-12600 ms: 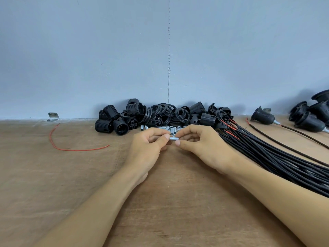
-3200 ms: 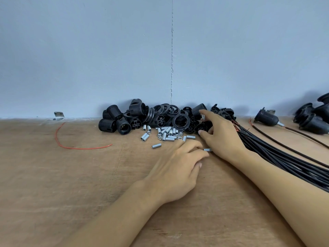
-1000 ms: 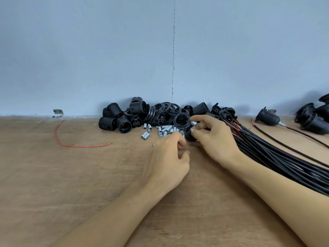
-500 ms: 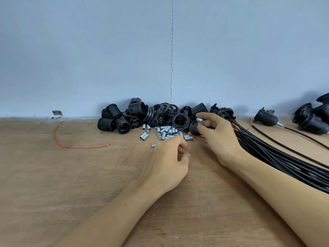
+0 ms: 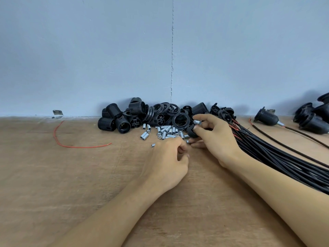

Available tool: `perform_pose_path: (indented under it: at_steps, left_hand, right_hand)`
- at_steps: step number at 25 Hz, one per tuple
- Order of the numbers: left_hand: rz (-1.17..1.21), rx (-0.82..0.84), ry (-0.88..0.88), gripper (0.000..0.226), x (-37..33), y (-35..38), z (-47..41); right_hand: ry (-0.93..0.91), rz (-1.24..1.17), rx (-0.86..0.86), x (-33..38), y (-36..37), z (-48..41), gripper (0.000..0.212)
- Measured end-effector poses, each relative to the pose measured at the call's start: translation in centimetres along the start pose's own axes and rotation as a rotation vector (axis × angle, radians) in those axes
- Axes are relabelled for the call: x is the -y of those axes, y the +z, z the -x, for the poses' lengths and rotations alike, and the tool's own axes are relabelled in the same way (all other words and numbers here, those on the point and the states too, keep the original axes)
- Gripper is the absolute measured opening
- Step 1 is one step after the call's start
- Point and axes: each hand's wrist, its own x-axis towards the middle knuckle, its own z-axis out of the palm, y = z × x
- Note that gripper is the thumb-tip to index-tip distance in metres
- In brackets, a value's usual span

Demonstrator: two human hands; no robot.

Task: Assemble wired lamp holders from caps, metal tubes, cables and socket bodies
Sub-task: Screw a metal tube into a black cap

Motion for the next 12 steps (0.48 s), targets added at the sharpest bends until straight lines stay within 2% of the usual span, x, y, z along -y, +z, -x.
perform_pose_path:
  at_steps: [3, 8, 12]
  left_hand:
    - [-0.012, -0.021, 0.022, 0.019, 0.01, -0.07, 0.01]
    - [-0.085, 0.032, 0.055, 0.034, -0.18, -0.3, -0.38]
    - [-0.168, 0.057, 0.078, 0.03, -0.28, -0.29, -0.46]
  right_hand:
    - [-0.008, 0.003, -0.014, 0.06, -0.01, -0.03, 0.03]
    - [-0.018, 0.005, -0.076, -0.49, -0.41, -0.44, 0.03]
    - [-0.036, 0.017, -0.1, -0.67, -0.23, -0.55, 0.032]
